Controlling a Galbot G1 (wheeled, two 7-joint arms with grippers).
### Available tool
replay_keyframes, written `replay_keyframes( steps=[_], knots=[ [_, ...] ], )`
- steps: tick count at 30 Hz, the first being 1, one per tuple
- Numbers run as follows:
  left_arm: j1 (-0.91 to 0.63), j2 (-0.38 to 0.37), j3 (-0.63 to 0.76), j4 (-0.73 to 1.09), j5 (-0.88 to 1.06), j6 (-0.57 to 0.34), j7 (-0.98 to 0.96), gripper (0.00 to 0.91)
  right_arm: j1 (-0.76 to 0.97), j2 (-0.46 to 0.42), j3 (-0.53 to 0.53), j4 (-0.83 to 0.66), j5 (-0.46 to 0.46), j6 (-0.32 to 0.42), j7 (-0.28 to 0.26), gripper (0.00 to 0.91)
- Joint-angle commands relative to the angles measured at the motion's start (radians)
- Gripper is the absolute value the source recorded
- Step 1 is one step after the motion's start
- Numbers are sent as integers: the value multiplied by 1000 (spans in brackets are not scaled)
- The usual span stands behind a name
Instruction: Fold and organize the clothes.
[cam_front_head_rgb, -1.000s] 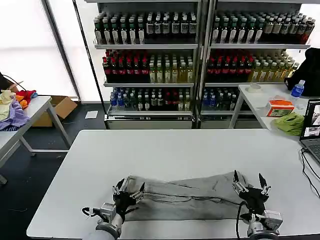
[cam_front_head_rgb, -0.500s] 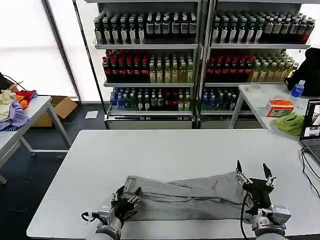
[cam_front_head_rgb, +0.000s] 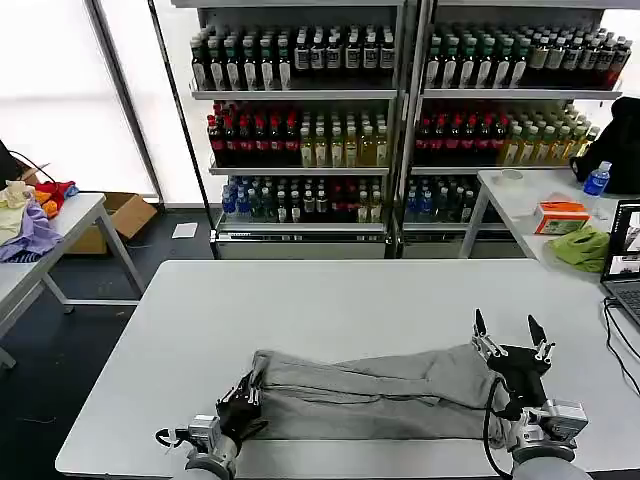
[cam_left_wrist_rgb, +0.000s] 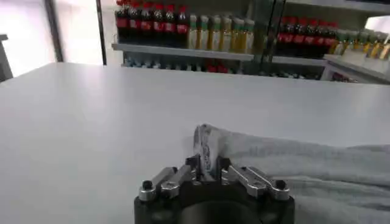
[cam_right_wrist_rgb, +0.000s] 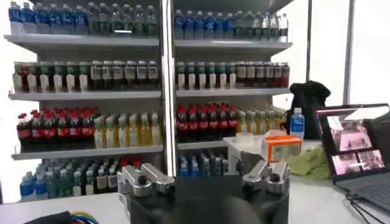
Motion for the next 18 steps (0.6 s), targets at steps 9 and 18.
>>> replay_keyframes(
  steps=[9,18],
  knots=[
    [-23,319,-506,-22,-185,16,29,0,87,-15,-32,-2,15,-31,29,907],
    [-17,483,-680,29,-212,17,46,0,112,-3,-54,-4,18,-38,35,907]
  ],
)
